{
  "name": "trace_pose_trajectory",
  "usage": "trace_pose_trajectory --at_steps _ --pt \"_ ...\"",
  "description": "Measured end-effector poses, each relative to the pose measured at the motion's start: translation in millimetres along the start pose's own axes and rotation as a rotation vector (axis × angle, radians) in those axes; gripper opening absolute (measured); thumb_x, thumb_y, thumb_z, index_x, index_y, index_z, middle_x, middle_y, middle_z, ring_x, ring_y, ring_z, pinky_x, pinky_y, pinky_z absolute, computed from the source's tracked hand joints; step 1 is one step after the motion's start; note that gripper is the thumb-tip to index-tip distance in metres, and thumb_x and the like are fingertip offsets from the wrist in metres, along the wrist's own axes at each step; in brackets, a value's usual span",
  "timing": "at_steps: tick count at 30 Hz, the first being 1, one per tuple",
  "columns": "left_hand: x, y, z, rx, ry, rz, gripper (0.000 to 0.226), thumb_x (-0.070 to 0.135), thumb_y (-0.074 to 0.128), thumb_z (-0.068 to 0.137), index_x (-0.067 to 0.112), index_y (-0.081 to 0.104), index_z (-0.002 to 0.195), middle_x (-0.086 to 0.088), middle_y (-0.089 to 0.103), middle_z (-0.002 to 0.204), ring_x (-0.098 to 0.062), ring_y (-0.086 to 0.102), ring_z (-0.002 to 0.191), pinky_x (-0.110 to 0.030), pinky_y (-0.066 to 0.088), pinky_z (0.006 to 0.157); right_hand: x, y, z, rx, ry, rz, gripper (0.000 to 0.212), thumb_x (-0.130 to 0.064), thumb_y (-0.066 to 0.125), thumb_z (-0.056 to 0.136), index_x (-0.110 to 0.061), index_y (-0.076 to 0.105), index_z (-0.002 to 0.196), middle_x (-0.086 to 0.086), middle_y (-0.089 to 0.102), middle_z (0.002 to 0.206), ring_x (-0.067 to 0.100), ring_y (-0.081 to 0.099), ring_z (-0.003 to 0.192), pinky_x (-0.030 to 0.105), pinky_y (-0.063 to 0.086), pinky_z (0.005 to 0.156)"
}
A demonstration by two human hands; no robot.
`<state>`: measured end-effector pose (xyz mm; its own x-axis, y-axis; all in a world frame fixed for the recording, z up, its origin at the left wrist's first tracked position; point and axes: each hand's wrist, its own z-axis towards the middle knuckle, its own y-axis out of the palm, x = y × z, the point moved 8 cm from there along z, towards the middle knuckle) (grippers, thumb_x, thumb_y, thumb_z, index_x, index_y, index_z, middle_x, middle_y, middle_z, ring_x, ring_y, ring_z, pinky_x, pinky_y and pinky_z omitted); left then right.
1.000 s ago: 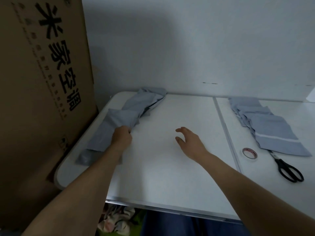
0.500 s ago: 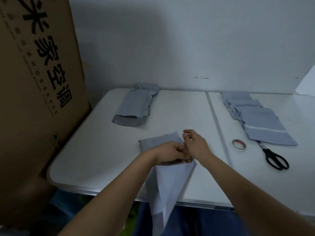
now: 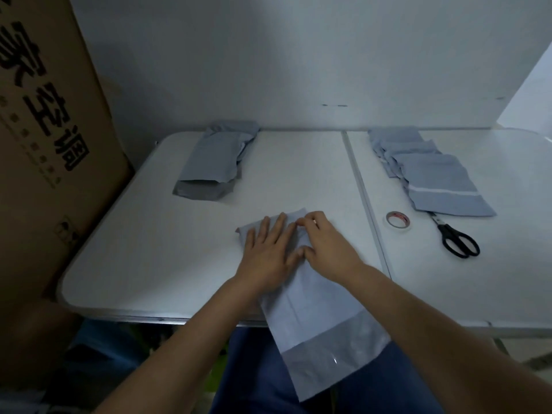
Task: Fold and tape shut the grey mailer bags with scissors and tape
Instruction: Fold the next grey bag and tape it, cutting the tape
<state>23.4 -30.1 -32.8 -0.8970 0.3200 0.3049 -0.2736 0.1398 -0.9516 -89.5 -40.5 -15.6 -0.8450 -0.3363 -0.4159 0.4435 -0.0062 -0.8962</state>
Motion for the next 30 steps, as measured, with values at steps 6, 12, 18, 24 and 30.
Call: trace_pose_trajectory --at_steps 6,12,18,24,30 --pt "-11 -1 36 0.146 0.108 0.147 0.065 0.061 0.013 0.096 0.033 0.001 0.153 0.016 -0.015 0.157 -0.013 -0.022 0.144 -0.030 -0.029 0.107 13 15 -8 0.062 -0.037 -0.124 0.059 -0.034 0.022 0.097 -0.007 0.031 0.149 0.012 0.033 0.154 0.026 0.038 0.138 0.044 0.034 0.111" --pt "-9 -3 95 0.102 0.168 0.156 0.060 0.056 0.017 0.100 0.034 0.000 0.153 0.015 -0.011 0.159 -0.013 -0.015 0.147 -0.035 -0.020 0.112 34 -1 17 0.193 -0.002 -0.202 0.038 -0.014 0.037 0.088 -0.007 0.062 0.116 0.009 0.058 0.118 0.026 0.057 0.108 0.039 0.037 0.100" --pt "-2 -14 118 0.119 0.267 0.168 0.062 0.055 0.011 0.098 0.029 0.012 0.154 0.008 0.000 0.162 -0.018 -0.001 0.148 -0.044 0.001 0.118 39 -7 47 0.173 0.002 -0.149 0.033 -0.002 0.048 0.083 -0.003 0.062 0.113 0.013 0.058 0.117 0.029 0.056 0.104 0.037 0.043 0.092" --pt "-10 -23 82 0.310 0.227 0.045 0.038 0.038 0.037 0.097 0.023 0.055 0.128 0.002 0.048 0.131 -0.019 0.048 0.115 -0.035 0.035 0.090 38 6 42 0.236 0.008 -0.075 0.030 -0.011 0.053 0.088 -0.002 0.061 0.115 0.014 0.058 0.114 0.031 0.057 0.101 0.041 0.051 0.084" --pt "-26 -14 84 0.236 0.174 0.015 0.056 0.054 0.026 0.093 0.028 0.047 0.138 0.003 0.043 0.136 -0.019 0.045 0.118 -0.033 0.033 0.102 45 19 44 0.103 0.104 -0.131 0.069 -0.050 0.018 0.093 -0.009 0.041 0.144 0.015 0.035 0.151 0.029 0.032 0.141 0.041 0.026 0.114"
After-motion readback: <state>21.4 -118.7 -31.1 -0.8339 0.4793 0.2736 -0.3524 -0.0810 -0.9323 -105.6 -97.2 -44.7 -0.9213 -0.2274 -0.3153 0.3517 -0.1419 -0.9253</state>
